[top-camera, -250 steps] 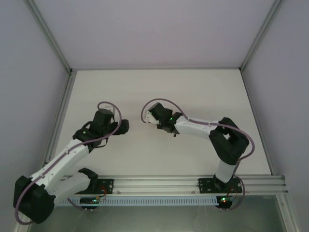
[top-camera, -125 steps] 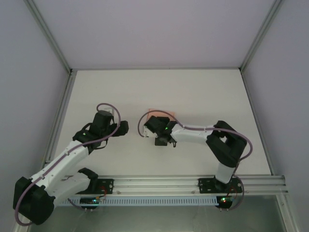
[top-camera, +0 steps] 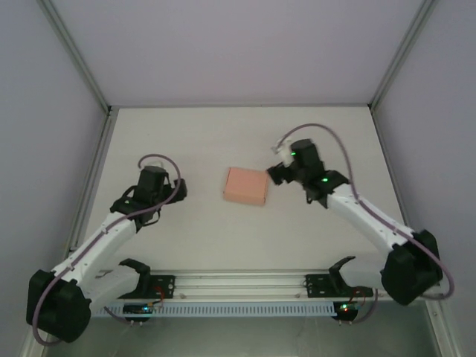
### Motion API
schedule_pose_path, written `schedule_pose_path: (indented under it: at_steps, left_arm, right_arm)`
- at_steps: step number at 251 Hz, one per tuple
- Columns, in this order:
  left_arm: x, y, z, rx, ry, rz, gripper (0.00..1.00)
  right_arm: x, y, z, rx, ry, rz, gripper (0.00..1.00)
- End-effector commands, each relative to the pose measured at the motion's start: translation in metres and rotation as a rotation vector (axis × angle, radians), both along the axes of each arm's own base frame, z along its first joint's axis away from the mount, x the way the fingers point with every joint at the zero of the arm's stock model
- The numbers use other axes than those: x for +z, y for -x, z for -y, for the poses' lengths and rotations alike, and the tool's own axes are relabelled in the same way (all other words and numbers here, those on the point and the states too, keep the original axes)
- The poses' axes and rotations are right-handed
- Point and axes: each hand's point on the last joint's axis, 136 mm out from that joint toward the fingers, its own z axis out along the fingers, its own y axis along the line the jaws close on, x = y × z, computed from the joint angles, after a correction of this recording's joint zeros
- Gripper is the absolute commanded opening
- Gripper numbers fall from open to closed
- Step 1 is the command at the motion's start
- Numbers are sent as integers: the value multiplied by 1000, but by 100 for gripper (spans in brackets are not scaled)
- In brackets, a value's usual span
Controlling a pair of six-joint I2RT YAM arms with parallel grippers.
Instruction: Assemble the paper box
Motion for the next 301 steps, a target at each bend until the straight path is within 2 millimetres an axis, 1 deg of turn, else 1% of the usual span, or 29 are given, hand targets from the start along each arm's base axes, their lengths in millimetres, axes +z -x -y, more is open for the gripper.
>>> schedule_pose_path:
  at_steps: [1, 21, 37, 54, 81, 92, 96, 101, 109, 113, 118, 143, 150, 156, 165, 169, 174, 178, 190, 195, 202, 208, 215, 222, 234, 254, 265, 295, 301]
  left_arm:
    - [16, -20, -58, 199, -89, 108, 100]
    - [11, -33, -89, 270, -124, 160, 100]
    - [8, -44, -105, 286, -147, 204, 100]
    - [-1, -52, -116, 292, -162, 260, 100]
    - [-17, -63, -115, 232, -143, 348, 100]
    - [-24, -67, -112, 197, -156, 363, 100]
    - [-27, -69, -111, 184, -162, 360, 99]
    - [-26, -72, -111, 181, -163, 371, 99]
    - [-29, -75, -109, 169, -155, 338, 100]
    - [-29, -77, -107, 147, -155, 334, 100]
    - [-29, -81, -103, 119, -157, 344, 100]
    - [-21, -94, -89, 9, -158, 412, 100]
    - [-21, -96, -86, -16, -170, 411, 100]
    - [-23, -97, -86, -26, -180, 427, 99]
    - [-33, -97, -84, -34, -168, 446, 99]
    - [-40, -96, -84, -34, -165, 452, 99]
    - [-35, -99, -86, -26, -177, 518, 99]
    - [-33, -98, -86, -26, -182, 535, 99]
    - [-41, -94, -81, -59, -164, 441, 99]
    - [-36, -96, -82, -50, -168, 453, 100]
    - [-40, -97, -85, -32, -166, 445, 99]
    - [-40, -101, -86, -27, -174, 460, 100]
    - [-38, -100, -83, -39, -185, 478, 100]
    - [-41, -99, -80, -52, -180, 452, 100]
    - [-43, -103, -81, -51, -187, 425, 100]
    - [-43, -104, -72, -85, -206, 432, 99]
    - [-43, -104, -73, -85, -197, 428, 99]
    - [-43, -104, -73, -86, -196, 429, 100]
    - [-43, -104, -73, -87, -196, 430, 100]
  right_arm:
    - [-16, 8, 62, -285, -187, -30, 99]
    - [-37, 10, 106, -413, -231, 12, 99]
    - [-51, 11, 131, -495, -288, 28, 99]
    - [-63, 7, 144, -519, -340, 59, 99]
    - [-83, -4, 159, -541, -360, 131, 99]
    - [-89, -10, 154, -478, -352, 158, 99]
    - [-89, -13, 153, -459, -345, 174, 99]
    - [-88, -16, 152, -442, -325, 203, 99]
    - [-87, -21, 151, -414, -302, 247, 99]
    - [-92, -21, 146, -400, -325, 233, 99]
    - [-93, -24, 142, -375, -344, 236, 99]
    - [-127, -32, 141, -349, -375, 170, 99]
    - [-120, -38, 142, -349, -413, 215, 99]
    - [-118, -36, 140, -339, -409, 207, 99]
    - [-124, -32, 143, -339, -338, 152, 99]
    - [-120, -36, 146, -356, -334, 170, 99]
    - [-121, -38, 151, -384, -330, 173, 99]
    - [-122, -40, 152, -399, -333, 181, 100]
    - [-125, -38, 142, -391, -347, 171, 99]
    - [-124, -38, 143, -394, -326, 167, 99]
    - [-125, -39, 145, -395, -300, 164, 99]
    - [-127, -39, 142, -381, -314, 152, 99]
    - [-124, -39, 140, -372, -337, 171, 99]
    - [-124, -38, 140, -374, -342, 173, 99]
    - [-126, -39, 143, -389, -331, 162, 99]
    - [-124, -39, 141, -382, -338, 170, 99]
    - [-127, -38, 138, -370, -340, 153, 99]
    - [-125, -39, 140, -379, -338, 164, 99]
    - [-128, -38, 139, -377, -339, 151, 99]
